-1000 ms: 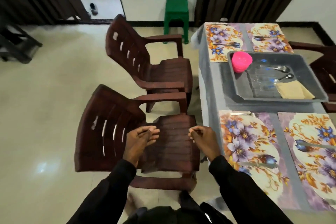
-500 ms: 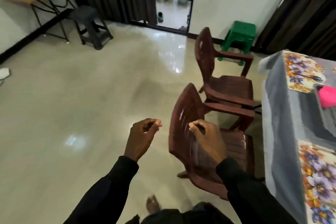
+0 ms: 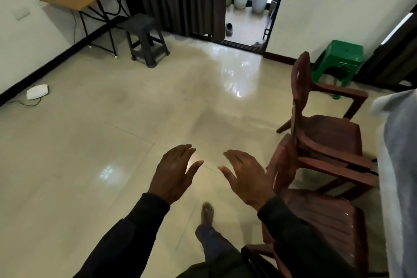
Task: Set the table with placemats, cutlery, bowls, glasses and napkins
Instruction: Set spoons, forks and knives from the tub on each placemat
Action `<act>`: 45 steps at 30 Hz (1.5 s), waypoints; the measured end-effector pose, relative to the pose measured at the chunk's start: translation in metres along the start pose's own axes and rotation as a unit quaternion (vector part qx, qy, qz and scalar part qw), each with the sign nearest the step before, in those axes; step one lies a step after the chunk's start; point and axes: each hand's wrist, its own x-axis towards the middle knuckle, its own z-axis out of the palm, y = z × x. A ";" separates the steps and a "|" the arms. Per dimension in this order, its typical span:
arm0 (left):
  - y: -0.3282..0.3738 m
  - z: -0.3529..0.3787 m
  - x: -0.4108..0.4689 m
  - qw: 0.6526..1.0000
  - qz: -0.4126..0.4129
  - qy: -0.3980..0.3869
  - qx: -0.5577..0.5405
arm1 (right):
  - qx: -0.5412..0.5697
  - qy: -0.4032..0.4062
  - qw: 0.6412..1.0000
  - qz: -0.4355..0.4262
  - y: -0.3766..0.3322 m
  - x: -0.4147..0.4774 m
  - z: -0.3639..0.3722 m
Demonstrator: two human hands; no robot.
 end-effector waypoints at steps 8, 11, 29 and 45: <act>-0.080 0.029 0.127 0.996 0.058 -0.046 0.039 | 0.011 0.040 0.998 0.040 0.033 0.135 0.014; -0.102 0.039 0.182 0.995 0.071 -0.056 0.033 | 0.019 0.043 0.997 0.062 0.049 0.186 0.004; -0.146 0.165 0.533 0.970 0.187 -0.134 -0.081 | -0.051 0.150 0.967 0.198 0.193 0.425 -0.065; -0.086 0.285 0.857 0.923 0.326 -0.153 -0.133 | -0.036 0.243 0.896 0.371 0.372 0.605 -0.150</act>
